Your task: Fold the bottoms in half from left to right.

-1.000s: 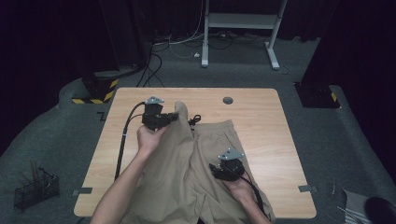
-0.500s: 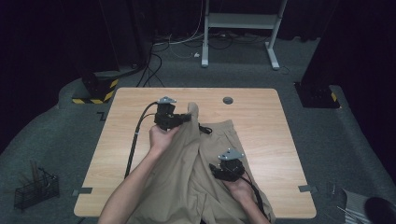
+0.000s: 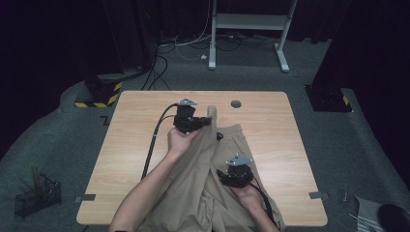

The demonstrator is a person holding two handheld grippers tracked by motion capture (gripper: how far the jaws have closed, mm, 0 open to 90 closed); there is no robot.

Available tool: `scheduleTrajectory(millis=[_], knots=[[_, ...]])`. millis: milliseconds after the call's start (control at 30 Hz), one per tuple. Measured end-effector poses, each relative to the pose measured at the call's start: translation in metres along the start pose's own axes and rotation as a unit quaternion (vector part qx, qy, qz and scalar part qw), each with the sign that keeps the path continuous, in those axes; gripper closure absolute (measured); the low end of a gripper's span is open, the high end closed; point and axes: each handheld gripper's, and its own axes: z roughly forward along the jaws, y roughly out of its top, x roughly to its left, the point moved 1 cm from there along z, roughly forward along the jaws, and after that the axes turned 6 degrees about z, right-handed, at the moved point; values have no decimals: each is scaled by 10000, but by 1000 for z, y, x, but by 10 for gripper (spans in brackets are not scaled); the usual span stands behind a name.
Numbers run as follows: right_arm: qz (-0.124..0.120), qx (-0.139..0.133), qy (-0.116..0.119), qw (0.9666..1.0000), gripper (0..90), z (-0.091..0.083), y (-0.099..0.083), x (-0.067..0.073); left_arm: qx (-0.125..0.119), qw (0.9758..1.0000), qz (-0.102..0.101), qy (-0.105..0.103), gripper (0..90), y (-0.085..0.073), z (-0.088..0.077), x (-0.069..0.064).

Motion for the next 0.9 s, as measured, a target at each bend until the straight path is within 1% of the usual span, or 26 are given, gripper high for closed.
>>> scheduleTrajectory(millis=[100, 200, 300, 367, 400, 467, 500, 600, 700, 800, 833, 900], knots=[[5, 2, 2, 10000, 406, 0, 0, 0, -38, 10000, 43, -43, 864, 2, 6, -3], [-1, 0, 1, 10000, 406, 0, 0, 0, -87, 9998, -15, -151, 864, 4, 11, -6], [10, 3, 0, 10000, 406, 0, 0, 0, -56, 9997, -24, -218, 863, 3, 17, -7], [-1, 4, -2, 10000, 406, 0, 0, 0, -26, 9995, -86, -290, 861, 0, 24, -6], [7, 4, 1, 10000, 406, 0, 0, 0, 1, 9993, -150, -334, 860, -2, 28, -6], [6, 4, 0, 10000, 405, 0, 0, 0, 60, 9992, -181, -357, 860, -6, 34, -7], [8, 3, -1, 10000, 405, 0, 0, 0, 118, 9992, -148, -352, 859, -8, 39, -7], [13, 4, -3, 10000, 406, 0, 0, 0, 251, 9994, 14, -249, 852, -13, 50, -11], [16, 8, -3, 10000, 405, 0, 0, 0, 361, 9990, 78, -263, 844, -17, 61, -13], [14, 4, -2, 10000, 405, 0, 0, 0, 463, 9983, -6, -342, 840, -22, 73, -14], [18, 5, -2, 10000, 405, 0, 0, 0, 492, 9981, 6, -364, 837, -24, 75, -14], [20, 1, -3, 10000, 405, 0, 0, 0, 553, 9975, -66, -429, 829, -27, 80, -14]])
